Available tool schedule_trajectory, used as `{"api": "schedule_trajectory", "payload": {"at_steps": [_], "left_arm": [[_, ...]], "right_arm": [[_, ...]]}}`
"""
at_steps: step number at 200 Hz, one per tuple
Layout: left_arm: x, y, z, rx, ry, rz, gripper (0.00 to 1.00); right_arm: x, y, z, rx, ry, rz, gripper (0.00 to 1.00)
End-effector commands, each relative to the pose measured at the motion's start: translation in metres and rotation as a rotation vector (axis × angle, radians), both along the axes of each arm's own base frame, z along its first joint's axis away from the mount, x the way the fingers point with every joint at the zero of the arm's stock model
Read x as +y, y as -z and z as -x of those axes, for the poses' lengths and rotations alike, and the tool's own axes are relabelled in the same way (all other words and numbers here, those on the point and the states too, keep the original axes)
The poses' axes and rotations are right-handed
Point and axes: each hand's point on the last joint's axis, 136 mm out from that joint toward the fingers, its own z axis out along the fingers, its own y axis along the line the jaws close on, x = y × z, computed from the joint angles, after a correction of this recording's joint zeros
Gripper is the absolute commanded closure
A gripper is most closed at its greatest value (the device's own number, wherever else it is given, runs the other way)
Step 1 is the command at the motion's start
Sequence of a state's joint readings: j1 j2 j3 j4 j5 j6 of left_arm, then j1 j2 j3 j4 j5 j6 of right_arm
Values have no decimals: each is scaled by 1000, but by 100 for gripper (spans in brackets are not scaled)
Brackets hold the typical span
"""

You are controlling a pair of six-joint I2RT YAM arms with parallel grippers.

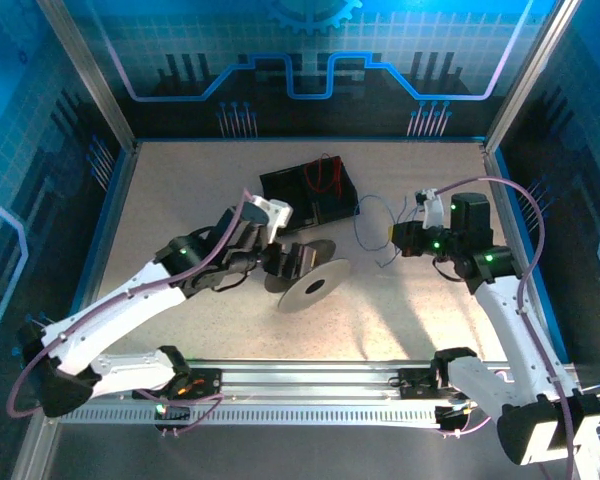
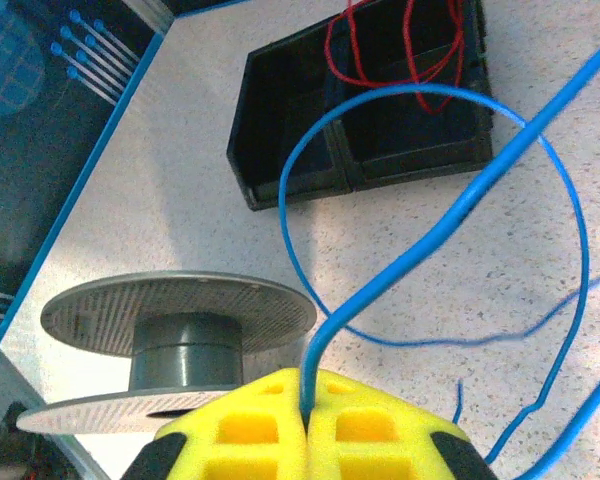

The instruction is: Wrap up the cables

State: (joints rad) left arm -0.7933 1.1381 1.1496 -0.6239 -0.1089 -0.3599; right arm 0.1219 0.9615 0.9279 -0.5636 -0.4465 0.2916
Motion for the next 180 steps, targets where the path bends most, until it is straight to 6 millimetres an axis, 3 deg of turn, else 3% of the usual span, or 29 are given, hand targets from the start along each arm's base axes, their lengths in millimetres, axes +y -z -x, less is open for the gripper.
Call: {"api": "schedule_trajectory", "payload": {"at_steps": [1, 50, 86, 98, 114, 144, 180], "left_arm": [[20, 29, 7, 76, -36, -74, 1], [20, 79, 8, 199, -37, -173, 9], [19, 99, -1, 228, -51, -232, 28], [15, 99, -1, 231, -42, -221, 36], [16, 98, -3, 217, -48, -222, 37], [25, 89, -7, 176, -83, -236, 35], [30, 68, -3, 134, -100, -189, 25]], "right_arm": [[12, -5, 9, 0, -70, 43, 100], [33, 13, 28, 35, -197, 170, 100], [45, 24, 37, 49, -273, 243, 100], [49, 26, 41, 43, -303, 259, 100], [52, 30, 45, 30, -337, 285, 100], [59, 37, 49, 14, -386, 311, 100], [61, 46, 53, 21, -417, 361, 100]]}}
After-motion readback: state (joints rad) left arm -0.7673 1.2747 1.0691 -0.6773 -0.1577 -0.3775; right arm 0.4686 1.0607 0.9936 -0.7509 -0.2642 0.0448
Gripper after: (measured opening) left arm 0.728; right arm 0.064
